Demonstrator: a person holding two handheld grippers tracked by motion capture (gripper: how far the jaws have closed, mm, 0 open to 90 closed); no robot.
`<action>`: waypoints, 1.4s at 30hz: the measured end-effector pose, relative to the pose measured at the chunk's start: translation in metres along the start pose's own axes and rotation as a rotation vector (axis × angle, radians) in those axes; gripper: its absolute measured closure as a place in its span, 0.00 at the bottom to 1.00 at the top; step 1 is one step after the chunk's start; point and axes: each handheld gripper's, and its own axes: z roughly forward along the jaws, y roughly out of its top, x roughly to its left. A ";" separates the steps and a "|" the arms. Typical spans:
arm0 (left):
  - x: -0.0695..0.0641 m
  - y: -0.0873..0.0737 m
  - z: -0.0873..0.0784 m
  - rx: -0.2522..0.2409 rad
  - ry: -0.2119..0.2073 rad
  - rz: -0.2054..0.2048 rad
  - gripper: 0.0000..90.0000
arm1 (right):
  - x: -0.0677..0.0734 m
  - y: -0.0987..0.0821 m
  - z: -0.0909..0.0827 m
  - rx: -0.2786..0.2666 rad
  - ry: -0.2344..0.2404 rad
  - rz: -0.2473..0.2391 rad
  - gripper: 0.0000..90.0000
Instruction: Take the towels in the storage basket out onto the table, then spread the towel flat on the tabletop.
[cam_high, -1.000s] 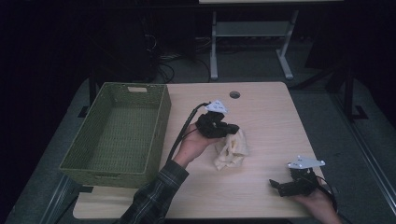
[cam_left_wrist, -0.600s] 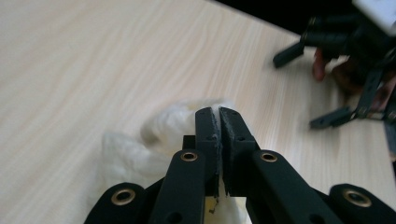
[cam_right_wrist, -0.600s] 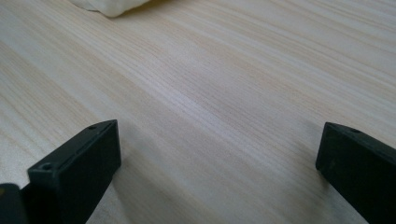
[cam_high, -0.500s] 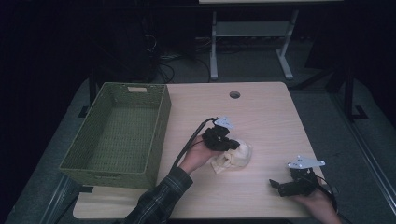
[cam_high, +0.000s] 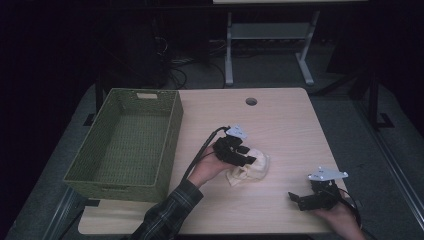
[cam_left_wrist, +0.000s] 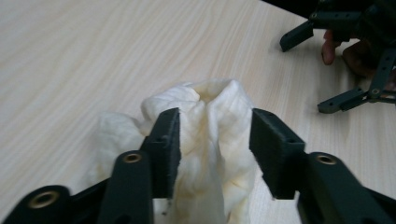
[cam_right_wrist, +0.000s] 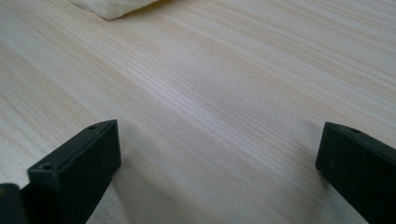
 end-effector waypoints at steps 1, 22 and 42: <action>-0.001 -0.001 -0.005 -0.006 0.010 -0.004 0.54 | 0.000 0.000 0.000 0.000 0.000 0.000 0.00; -0.002 -0.026 -0.005 0.024 0.058 -0.004 0.82 | 0.000 0.000 0.000 0.000 0.000 -0.001 0.00; 0.012 -0.001 -0.036 -0.082 0.171 -0.024 0.98 | 0.000 0.000 0.000 0.000 0.000 0.000 0.00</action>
